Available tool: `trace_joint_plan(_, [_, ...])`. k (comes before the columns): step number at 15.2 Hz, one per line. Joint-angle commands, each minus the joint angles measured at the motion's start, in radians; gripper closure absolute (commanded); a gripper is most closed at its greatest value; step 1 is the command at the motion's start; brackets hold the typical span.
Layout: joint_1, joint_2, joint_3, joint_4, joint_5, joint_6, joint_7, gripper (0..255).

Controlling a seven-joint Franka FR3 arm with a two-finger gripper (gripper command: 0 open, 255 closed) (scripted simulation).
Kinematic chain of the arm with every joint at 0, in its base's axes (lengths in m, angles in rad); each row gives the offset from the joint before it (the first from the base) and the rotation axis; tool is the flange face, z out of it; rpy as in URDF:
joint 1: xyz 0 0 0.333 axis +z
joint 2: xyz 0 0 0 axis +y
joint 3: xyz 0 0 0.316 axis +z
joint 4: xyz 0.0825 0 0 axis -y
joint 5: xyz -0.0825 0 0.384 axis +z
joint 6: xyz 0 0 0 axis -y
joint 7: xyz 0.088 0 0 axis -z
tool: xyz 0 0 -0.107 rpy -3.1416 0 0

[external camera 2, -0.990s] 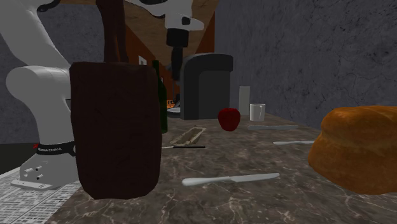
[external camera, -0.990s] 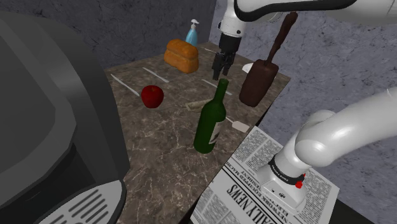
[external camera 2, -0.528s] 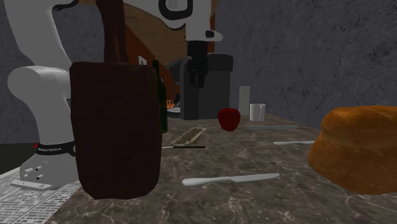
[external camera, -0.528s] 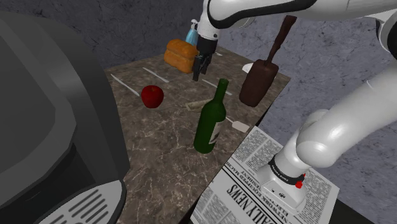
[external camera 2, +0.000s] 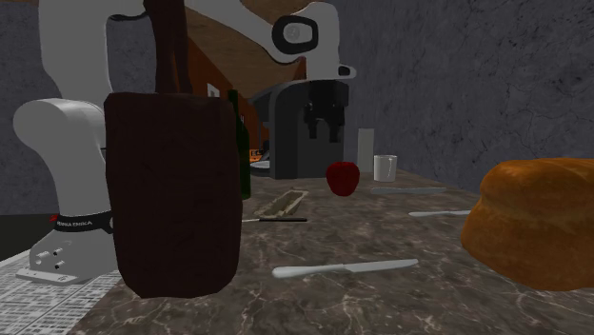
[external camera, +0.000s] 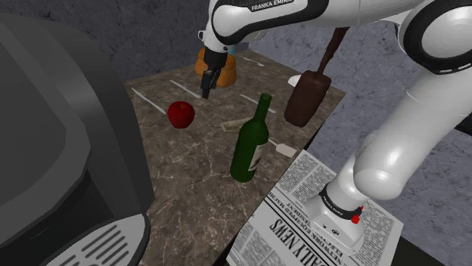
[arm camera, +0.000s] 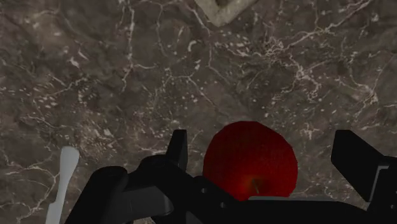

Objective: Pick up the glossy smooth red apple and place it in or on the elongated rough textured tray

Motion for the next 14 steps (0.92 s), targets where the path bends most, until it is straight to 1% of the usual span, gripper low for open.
trace_joint_plan(1, [0.012,0.064,0.011,0.065,-0.011,0.017,-0.024,0])
trace_joint_plan(6, [0.048,0.216,0.042,0.222,-0.049,0.053,-0.071,0])
trace_joint_plan(7, [0.049,0.218,0.042,0.224,-0.049,0.053,-0.071,0])
trace_joint_plan(14, [0.055,0.264,0.042,0.187,-0.055,0.137,-0.068,0])
